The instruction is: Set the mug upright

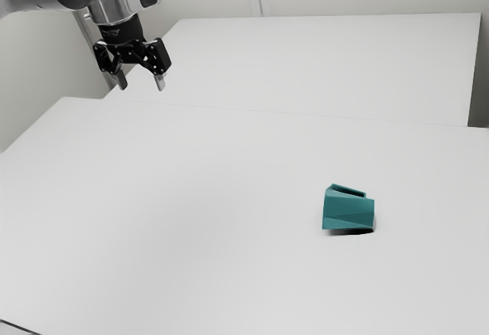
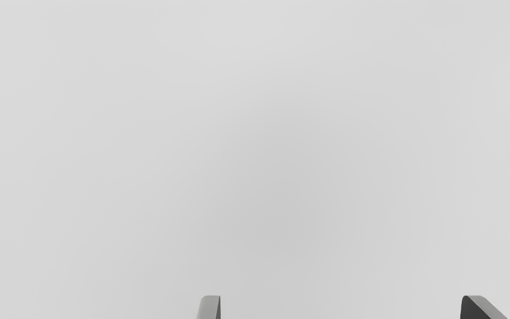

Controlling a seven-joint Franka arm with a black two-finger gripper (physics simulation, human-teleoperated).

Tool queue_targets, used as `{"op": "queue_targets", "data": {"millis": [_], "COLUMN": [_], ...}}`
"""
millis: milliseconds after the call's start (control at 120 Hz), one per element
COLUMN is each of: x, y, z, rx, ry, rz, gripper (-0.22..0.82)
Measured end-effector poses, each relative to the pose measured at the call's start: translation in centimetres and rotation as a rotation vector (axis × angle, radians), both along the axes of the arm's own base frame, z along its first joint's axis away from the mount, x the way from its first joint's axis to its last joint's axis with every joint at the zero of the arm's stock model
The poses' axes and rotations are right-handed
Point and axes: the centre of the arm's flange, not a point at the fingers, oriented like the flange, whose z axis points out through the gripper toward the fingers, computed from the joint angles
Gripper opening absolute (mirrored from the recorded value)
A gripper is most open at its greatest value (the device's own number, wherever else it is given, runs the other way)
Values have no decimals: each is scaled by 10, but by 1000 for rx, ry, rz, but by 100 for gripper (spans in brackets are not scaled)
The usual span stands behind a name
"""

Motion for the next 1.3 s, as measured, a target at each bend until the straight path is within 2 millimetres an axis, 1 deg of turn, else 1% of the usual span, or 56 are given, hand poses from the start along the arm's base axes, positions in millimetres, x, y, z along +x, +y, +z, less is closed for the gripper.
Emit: {"op": "queue_targets", "data": {"millis": [133, 267, 392, 667, 850, 983, 1133, 1225, 1300], "x": [0, 0, -1, 2, 2, 1, 3, -1, -1], "y": [-2, -9, -18, -42, -57, -67, -82, -94, -105], "z": [-1, -2, -20, -80, -134, -167, -191, -216, -227], "rx": [-1, -43, -103, -305, -464, -580, -699, -770, -811], "ry": [1, 3, 18, 28, 17, -13, -50, -58, -76], "rz": [-5, -14, -19, -14, 8, 23, 17, 23, 8], "gripper": [59, 59, 59, 59, 59, 59, 59, 59, 59]}}
